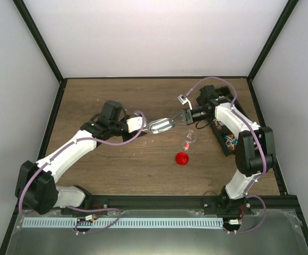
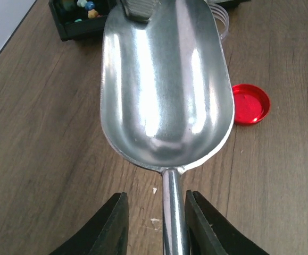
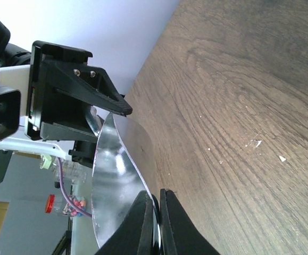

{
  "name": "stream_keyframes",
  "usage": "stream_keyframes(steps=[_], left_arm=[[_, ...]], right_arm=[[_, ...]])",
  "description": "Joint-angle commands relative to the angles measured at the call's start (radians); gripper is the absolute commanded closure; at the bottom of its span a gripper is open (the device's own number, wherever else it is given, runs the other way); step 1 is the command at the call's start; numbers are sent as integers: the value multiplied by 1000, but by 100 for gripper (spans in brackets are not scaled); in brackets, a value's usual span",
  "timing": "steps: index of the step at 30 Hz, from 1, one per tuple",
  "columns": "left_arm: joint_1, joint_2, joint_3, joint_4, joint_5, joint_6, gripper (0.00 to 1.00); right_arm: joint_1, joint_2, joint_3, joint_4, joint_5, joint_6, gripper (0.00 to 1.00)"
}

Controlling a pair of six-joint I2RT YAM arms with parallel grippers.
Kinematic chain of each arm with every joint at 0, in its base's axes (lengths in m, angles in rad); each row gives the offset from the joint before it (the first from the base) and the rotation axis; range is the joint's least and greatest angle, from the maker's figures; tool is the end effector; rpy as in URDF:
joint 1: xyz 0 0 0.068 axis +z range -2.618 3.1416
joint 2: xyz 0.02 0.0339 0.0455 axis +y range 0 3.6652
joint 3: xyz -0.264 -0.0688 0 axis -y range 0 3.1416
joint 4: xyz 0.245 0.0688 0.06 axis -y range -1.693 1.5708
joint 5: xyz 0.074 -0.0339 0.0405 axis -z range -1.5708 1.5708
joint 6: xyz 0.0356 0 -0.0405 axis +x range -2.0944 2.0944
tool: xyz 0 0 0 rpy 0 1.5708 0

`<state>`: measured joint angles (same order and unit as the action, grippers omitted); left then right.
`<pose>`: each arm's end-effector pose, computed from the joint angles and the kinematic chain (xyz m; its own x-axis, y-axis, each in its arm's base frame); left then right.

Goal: Pack the candies

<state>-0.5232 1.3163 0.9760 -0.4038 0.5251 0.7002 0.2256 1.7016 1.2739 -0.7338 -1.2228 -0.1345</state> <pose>0.2350 -0.1562 0.2728 0.0358 0.6230 -0.7814 0.9530 0.2142 0.2144 0.3205 0.1079 0.2492 -0.8270 -0.2367 -0.5100 -0.5568 0.2189 0.8013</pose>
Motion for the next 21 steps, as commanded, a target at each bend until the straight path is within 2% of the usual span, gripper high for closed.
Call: stream_keyframes(steps=[1, 8, 9, 11, 13, 17, 21], left_arm=[[3, 27, 26, -9, 24, 22, 71], [2, 38, 37, -22, 26, 32, 86], [2, 36, 37, -23, 28, 33, 86], [1, 31, 37, -26, 37, 42, 74], [-1, 26, 38, -22, 41, 45, 69], [-4, 26, 44, -16, 54, 48, 69], [-4, 35, 52, -15, 69, 42, 76]], right_arm=[[-1, -26, 21, -13, -46, -8, 99], [0, -24, 19, -14, -32, -6, 99], [0, -23, 18, -15, -24, -7, 99], [-1, -20, 18, -18, -12, -5, 99], [-1, -20, 18, -15, 1, -2, 99], [0, -21, 18, -2, 9, 10, 99], [0, -19, 15, 2, 12, 12, 99]])
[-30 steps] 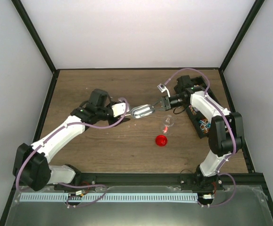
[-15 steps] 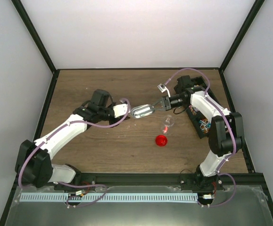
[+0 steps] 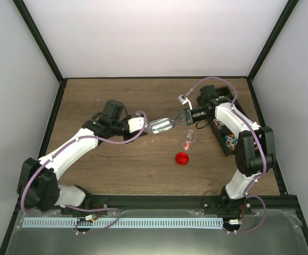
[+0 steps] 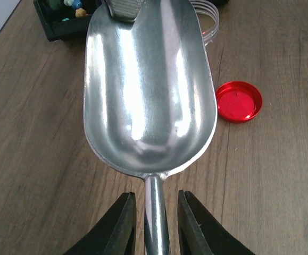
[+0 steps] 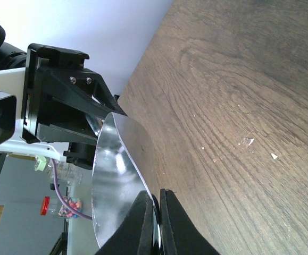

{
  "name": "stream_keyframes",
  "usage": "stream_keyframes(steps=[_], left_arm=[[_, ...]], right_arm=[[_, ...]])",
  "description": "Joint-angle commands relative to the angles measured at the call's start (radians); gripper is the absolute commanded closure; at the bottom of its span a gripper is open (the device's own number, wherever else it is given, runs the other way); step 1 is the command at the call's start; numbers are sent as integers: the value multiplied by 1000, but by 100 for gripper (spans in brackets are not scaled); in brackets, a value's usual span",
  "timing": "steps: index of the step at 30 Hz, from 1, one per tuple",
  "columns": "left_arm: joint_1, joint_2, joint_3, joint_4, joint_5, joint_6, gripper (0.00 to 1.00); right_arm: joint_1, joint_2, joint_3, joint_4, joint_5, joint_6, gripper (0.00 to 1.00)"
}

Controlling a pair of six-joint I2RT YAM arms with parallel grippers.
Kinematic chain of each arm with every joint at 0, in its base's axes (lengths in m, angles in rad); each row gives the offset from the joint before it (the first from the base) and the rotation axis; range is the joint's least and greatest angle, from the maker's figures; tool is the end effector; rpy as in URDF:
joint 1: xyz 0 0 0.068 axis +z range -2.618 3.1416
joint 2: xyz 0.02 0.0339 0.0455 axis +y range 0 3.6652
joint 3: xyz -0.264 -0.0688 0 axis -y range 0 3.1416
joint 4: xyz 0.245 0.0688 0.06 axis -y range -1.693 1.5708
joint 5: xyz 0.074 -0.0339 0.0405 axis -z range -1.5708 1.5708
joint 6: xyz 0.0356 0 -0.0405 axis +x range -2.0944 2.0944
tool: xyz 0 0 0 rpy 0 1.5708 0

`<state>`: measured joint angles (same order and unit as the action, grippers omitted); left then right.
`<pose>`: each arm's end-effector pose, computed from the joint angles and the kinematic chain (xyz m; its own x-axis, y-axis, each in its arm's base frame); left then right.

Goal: Pack the candies

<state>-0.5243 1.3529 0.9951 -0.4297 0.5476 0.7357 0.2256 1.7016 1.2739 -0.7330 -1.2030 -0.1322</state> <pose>0.2392 -0.1598 0.2677 0.0455 0.6356 -0.7707 0.9643 0.1735 0.2000 0.3209 0.1077 0.2486 -0.8276 -0.2386 -0.5080 -0.5570 0.2379 0.7957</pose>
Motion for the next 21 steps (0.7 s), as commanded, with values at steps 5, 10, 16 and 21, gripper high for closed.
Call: stream_keyframes(steps=[5, 10, 16, 21], left_arm=[[-6, 11, 37, 12, 35, 2, 85], [-6, 12, 39, 4, 19, -1, 96], [-6, 31, 62, -14, 5, -82, 96], [-6, 55, 76, -1, -17, -131, 96]], right_arm=[[0, -19, 16, 6, -15, 15, 99], [-8, -17, 25, -4, -12, -1, 88], [-210, 0, 121, -88, 69, -91, 24], [-442, 52, 236, -273, 185, -287, 17]])
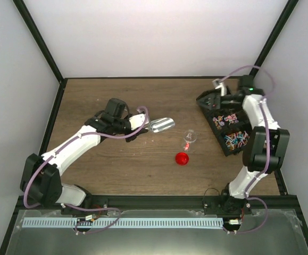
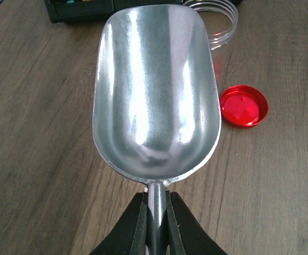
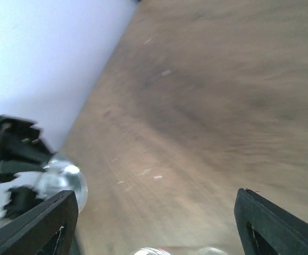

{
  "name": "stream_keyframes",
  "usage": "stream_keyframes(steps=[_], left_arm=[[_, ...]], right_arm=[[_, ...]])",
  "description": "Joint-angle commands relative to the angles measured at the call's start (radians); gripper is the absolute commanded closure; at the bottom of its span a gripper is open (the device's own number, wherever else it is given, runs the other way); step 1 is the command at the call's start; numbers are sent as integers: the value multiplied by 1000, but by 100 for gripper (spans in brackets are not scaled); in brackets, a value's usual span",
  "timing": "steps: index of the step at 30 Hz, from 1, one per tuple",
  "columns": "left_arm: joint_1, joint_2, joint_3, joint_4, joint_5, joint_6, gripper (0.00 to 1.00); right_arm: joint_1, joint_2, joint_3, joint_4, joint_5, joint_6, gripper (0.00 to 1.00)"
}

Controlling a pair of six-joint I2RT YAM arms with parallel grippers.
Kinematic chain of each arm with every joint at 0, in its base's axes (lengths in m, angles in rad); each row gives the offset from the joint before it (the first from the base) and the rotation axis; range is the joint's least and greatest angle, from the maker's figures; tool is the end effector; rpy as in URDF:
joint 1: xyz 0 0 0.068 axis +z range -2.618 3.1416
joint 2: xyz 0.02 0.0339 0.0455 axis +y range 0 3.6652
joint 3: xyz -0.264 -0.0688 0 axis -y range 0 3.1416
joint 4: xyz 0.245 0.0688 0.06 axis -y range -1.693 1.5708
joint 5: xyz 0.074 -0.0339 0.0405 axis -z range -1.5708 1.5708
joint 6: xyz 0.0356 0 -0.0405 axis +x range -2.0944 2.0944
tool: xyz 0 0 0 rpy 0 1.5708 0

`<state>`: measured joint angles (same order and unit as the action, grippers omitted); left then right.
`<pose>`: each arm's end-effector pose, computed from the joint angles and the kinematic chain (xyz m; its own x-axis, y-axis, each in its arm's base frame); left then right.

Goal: Pack the candies

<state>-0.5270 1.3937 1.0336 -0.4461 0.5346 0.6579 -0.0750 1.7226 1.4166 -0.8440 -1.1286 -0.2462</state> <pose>0.2470 -0.1647 0.2677 -0.0425 0.6335 -0.7726 0.9650 0.2262 0.1323 0.3495 0.0060 0.2764 -0.8008 -0.0444 -0.5972 -0.5478 0.4574 0.7005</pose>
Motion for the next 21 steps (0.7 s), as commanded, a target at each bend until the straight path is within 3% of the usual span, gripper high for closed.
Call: stream_keyframes(steps=[1, 6, 11, 17, 21], left_arm=[[-4, 20, 41, 19, -10, -55, 96], [-4, 41, 53, 35, -7, -59, 96], [-5, 64, 66, 49, 10, -79, 96], [-11, 92, 84, 52, 21, -80, 96], [-13, 95, 84, 59, 22, -72, 96]], right_arm=[[-194, 43, 113, -201, 150, -219, 17], [-460, 88, 219, -297, 338, -378, 21], [-610, 125, 292, -345, 524, -469, 25], [-649, 104, 168, -346, 671, -628, 31], [-648, 127, 118, -317, 688, -654, 35]])
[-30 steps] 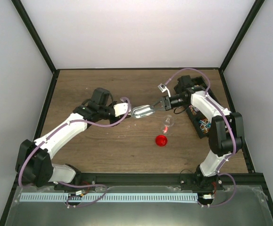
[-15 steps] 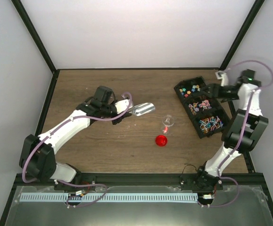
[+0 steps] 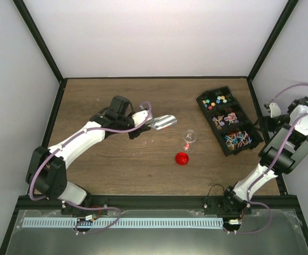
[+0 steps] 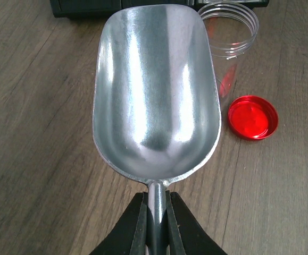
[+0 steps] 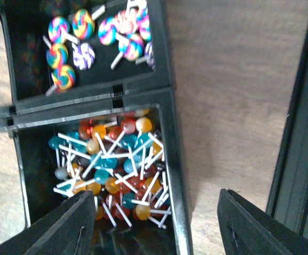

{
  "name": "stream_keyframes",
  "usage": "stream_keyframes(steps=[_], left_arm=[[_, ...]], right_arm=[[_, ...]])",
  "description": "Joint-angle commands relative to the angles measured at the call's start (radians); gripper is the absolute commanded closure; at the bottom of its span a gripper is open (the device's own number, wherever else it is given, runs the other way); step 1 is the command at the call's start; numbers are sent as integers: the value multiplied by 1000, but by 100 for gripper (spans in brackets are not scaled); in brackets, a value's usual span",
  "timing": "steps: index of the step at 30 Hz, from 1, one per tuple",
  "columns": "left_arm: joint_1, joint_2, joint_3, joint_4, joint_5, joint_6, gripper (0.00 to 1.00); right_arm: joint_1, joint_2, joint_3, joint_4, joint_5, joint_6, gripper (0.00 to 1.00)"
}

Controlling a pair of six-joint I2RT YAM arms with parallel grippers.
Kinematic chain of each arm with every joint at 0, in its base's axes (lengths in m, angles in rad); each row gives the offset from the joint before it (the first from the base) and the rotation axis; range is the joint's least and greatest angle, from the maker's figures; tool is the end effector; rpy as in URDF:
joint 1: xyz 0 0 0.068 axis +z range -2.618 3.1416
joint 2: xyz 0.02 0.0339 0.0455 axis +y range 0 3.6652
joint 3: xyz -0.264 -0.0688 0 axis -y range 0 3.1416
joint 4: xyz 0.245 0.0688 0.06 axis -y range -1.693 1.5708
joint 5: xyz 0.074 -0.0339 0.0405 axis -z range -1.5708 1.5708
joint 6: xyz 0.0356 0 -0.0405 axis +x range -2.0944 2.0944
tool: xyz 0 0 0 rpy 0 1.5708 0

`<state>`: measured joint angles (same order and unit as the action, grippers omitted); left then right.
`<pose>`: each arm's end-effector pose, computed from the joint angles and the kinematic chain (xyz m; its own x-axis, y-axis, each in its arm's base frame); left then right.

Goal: Pack the candies

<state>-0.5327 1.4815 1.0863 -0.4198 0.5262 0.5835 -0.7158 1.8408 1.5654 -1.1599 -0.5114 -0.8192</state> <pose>0.2645 -0.1767 0.2612 -0.1177 0.6225 -0.7738 0.9595 0.2720 0.0729 0.2806 -0.2209 0.2550 -0.8922 -0.0685 -0.4465 -0.1896 0.9540 0.2324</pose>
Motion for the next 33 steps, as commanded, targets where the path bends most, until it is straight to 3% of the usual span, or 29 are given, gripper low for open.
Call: stream_keyframes(steps=[1, 8, 21, 33], left_arm=[[-7, 7, 31, 34, 29, 2, 96], [-9, 2, 27, 35, 18, 9, 96], [-9, 27, 35, 27, -7, -18, 96], [-9, 60, 42, 19, -36, -26, 96]], right_arm=[[-6, 17, -37, 2, 71, -80, 36], [43, 22, -106, 88, 112, -53, 47], [170, 51, -94, 179, 85, 57, 85], [317, 150, 31, 253, 42, 146, 97]])
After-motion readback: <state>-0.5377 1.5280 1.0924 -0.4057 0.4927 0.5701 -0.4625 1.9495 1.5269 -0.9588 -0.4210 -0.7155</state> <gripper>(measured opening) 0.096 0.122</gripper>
